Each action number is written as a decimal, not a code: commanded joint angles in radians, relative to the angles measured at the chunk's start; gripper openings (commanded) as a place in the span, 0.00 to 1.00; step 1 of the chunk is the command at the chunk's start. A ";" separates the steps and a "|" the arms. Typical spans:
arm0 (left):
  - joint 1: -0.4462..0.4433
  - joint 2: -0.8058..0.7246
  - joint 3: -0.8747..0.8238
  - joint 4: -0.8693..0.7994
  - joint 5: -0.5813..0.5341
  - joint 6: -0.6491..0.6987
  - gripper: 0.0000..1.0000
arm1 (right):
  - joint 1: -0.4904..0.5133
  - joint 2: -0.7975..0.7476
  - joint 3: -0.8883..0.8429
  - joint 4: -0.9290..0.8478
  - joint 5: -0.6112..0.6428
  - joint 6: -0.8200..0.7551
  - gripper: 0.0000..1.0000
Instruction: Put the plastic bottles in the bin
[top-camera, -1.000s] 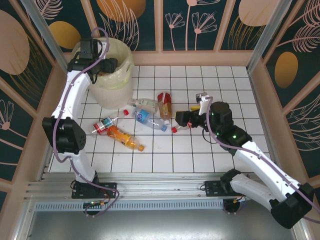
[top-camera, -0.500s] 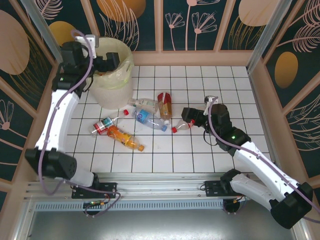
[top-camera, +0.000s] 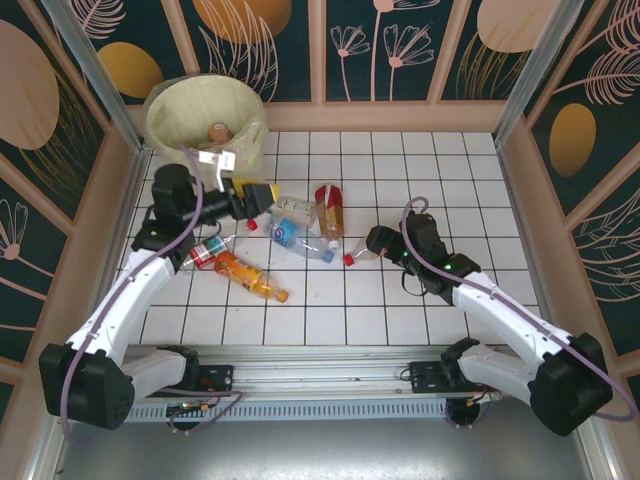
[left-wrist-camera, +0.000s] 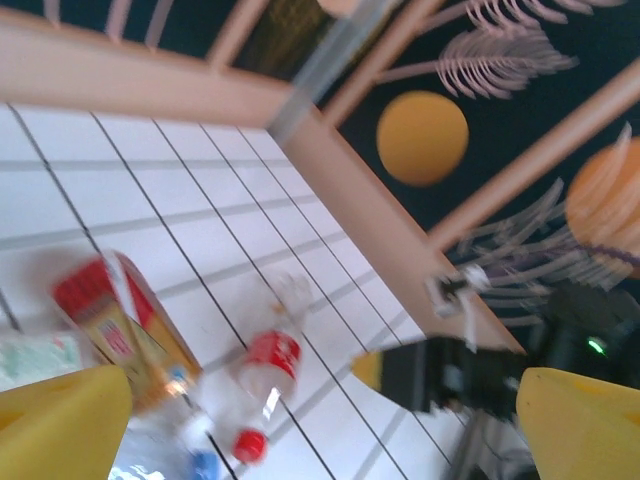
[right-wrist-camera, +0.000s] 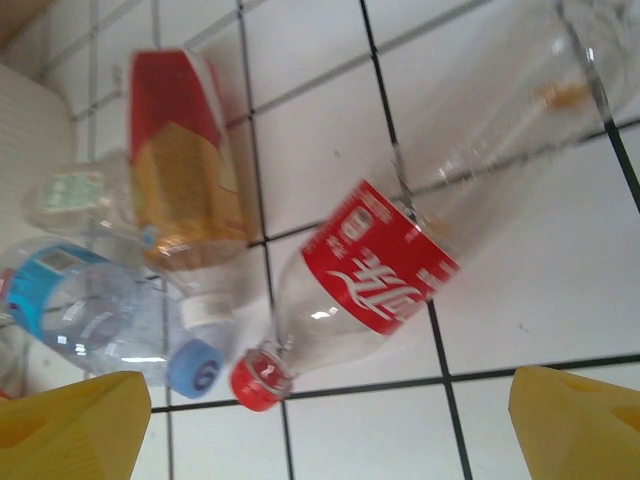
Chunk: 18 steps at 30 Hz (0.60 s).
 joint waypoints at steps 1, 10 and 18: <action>-0.045 -0.028 -0.056 0.115 0.081 -0.017 0.99 | -0.005 0.053 -0.021 0.054 -0.006 0.054 0.94; -0.080 -0.039 -0.104 0.157 0.104 0.026 0.99 | -0.005 0.225 0.028 0.119 -0.026 0.054 0.94; -0.080 -0.052 -0.091 0.088 0.065 0.065 0.99 | -0.004 0.365 0.106 0.165 -0.034 0.022 0.93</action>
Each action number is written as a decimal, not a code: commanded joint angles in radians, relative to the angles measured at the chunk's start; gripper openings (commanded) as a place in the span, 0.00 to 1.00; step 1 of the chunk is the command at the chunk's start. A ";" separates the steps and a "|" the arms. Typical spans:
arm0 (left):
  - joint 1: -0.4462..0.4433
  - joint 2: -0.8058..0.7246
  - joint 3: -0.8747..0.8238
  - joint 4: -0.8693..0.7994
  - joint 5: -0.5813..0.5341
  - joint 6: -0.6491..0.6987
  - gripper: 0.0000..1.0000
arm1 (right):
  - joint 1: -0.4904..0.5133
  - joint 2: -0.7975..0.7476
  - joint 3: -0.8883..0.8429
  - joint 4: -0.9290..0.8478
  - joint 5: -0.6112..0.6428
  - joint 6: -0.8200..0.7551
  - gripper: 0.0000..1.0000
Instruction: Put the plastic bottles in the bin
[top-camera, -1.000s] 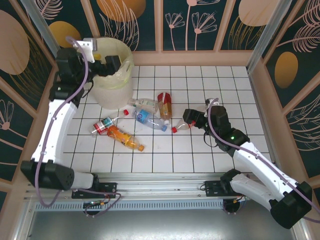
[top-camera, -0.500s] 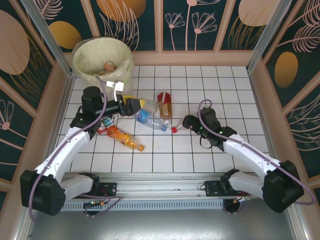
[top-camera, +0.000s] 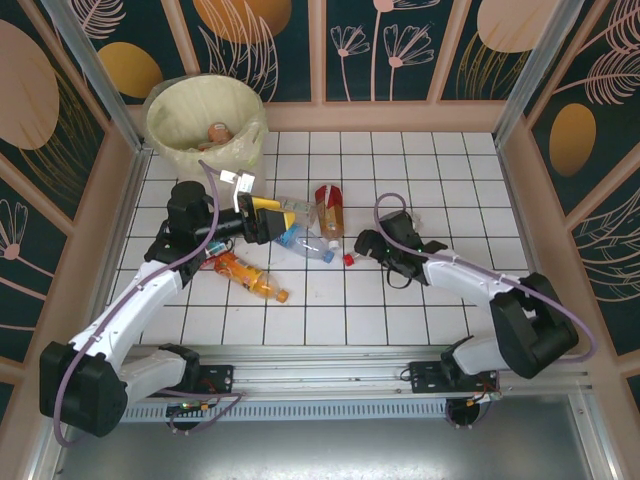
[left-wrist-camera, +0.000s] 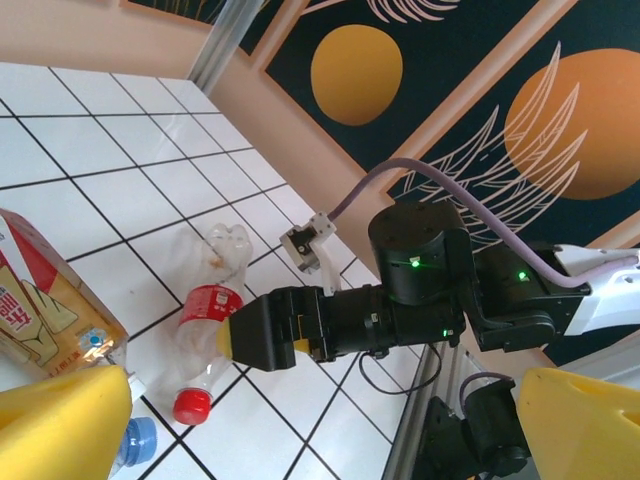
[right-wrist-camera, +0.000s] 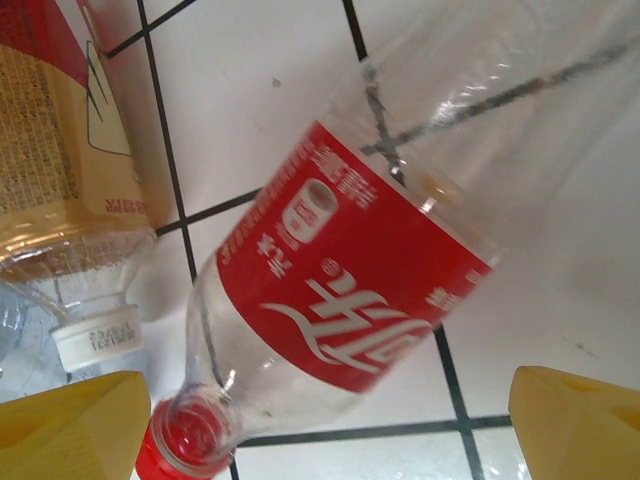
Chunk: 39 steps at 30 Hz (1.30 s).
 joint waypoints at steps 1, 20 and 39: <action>-0.004 -0.024 0.012 -0.007 -0.008 0.040 0.99 | -0.005 0.055 0.065 0.040 0.004 -0.027 0.92; -0.006 -0.036 0.024 -0.055 -0.044 0.074 0.99 | -0.058 0.243 0.168 0.029 0.074 -0.106 0.78; -0.007 -0.015 0.030 -0.064 -0.046 0.074 0.99 | -0.125 0.317 0.209 0.059 0.078 -0.235 0.75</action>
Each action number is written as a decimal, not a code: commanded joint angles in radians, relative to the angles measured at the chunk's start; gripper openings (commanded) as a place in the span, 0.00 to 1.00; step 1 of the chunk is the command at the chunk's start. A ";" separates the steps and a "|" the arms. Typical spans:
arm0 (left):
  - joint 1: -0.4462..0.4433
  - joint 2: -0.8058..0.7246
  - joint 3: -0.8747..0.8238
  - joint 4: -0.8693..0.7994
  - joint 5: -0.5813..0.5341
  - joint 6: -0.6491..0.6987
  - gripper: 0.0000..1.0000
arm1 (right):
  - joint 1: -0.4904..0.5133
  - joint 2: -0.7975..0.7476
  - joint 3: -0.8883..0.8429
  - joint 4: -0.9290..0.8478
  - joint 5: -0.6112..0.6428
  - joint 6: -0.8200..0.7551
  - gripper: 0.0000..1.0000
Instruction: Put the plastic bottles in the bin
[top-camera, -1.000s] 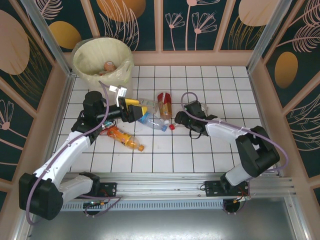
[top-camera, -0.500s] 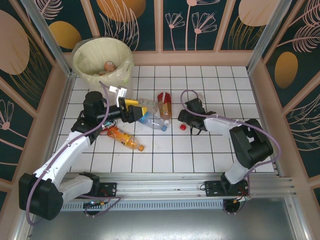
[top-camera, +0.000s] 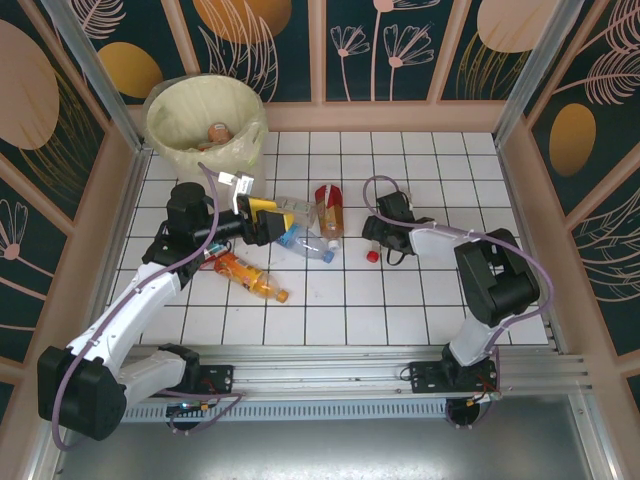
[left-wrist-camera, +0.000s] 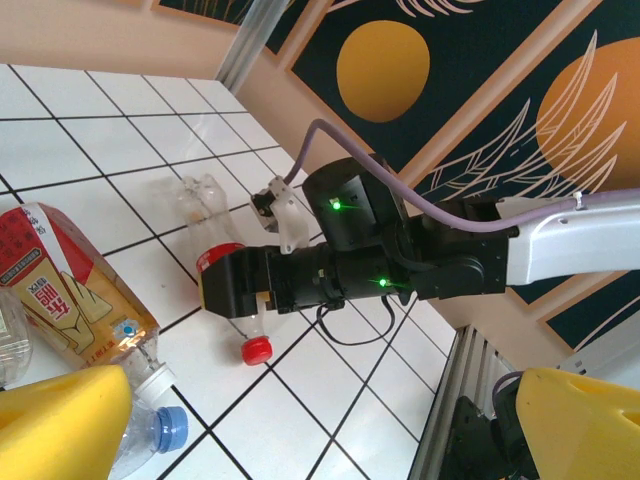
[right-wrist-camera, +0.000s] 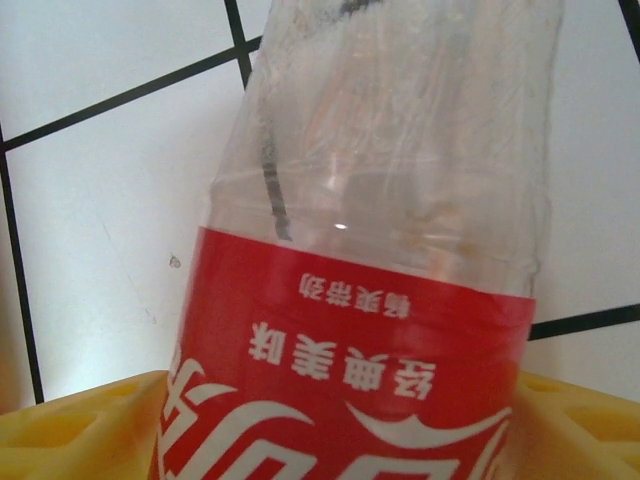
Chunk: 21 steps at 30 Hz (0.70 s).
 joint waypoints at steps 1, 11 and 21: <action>-0.006 0.003 0.029 -0.010 0.005 0.018 0.99 | -0.004 0.001 0.019 0.022 0.024 -0.049 0.72; -0.046 0.024 -0.056 0.173 -0.069 -0.168 0.99 | -0.004 -0.280 -0.118 0.128 -0.086 -0.207 0.58; -0.148 0.119 -0.125 0.493 -0.166 -0.472 0.98 | 0.045 -0.560 -0.183 0.186 -0.470 -0.278 0.57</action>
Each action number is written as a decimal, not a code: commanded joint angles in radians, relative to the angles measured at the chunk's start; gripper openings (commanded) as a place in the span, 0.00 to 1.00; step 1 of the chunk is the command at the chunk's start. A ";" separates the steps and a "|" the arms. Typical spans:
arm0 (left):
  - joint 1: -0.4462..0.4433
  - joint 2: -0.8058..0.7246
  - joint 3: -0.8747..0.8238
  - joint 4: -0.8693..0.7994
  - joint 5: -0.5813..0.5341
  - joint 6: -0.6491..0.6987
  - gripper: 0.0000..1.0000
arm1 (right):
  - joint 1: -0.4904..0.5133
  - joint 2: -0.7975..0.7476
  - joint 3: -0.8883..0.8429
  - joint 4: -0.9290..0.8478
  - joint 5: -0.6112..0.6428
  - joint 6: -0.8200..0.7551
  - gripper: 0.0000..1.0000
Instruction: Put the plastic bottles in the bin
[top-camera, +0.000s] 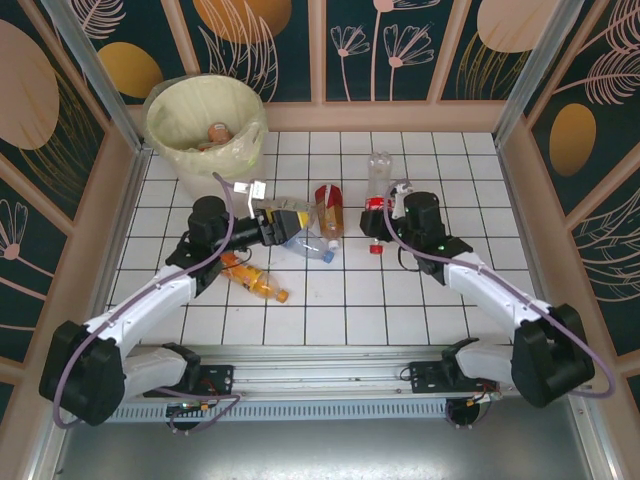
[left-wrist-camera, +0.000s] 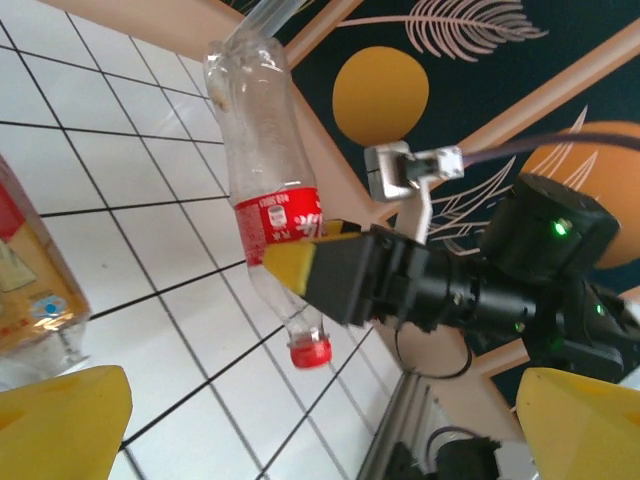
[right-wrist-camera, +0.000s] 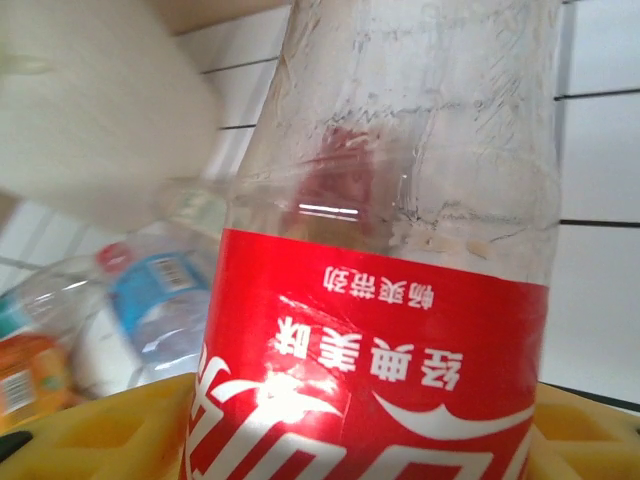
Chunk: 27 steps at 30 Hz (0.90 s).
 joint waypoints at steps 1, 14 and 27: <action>-0.031 0.045 0.002 0.185 -0.028 -0.131 0.97 | 0.029 -0.069 -0.017 0.054 -0.193 -0.026 0.57; -0.102 0.231 0.100 0.412 -0.014 -0.207 0.90 | 0.150 -0.127 0.013 0.082 -0.475 -0.001 0.57; -0.105 0.263 0.139 0.354 0.001 -0.194 0.60 | 0.161 -0.073 0.004 0.079 -0.499 -0.018 0.59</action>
